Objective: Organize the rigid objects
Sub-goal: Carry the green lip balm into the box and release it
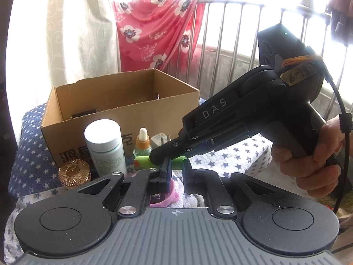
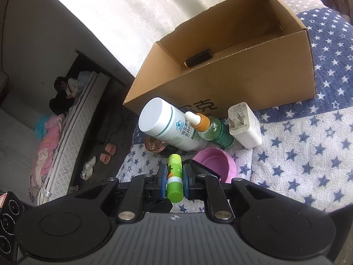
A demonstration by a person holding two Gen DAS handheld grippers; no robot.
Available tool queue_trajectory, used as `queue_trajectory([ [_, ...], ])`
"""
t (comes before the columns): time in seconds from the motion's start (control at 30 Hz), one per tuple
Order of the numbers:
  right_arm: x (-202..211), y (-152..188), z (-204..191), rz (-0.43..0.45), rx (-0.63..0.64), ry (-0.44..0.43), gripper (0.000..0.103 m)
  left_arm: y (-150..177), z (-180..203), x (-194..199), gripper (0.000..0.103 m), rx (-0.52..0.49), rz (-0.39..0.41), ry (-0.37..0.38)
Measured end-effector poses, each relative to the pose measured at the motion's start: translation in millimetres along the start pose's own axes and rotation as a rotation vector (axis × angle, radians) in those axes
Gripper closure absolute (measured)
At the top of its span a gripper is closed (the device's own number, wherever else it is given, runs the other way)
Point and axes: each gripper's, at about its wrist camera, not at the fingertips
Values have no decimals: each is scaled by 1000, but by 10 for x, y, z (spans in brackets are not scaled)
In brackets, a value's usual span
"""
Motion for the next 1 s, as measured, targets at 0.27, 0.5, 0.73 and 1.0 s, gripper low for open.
queue_trajectory([
  [0.27, 139, -383, -357, 90, 99, -43, 87, -344, -19, 212, 94, -26, 140, -32],
  [0.5, -333, -983, -418, 30, 94, -53, 87, -680, -276, 40, 93, -28, 159, -101],
  [0.73, -1179, -1682, -257, -103, 52, 14, 87, -995, -860, -597, 92, 40, 65, -206],
  [1.0, -1765, -1919, 141, -215, -108, 69, 82, -1062, -1330, -744, 89, 164, 12, -255],
])
Point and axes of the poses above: each gripper's, at about its wrist camera, not at the fingertips, and x roughly against the way its jaws point, z to its right, y to its underside, and after that the axes turned 9 degrees about x, right-handed
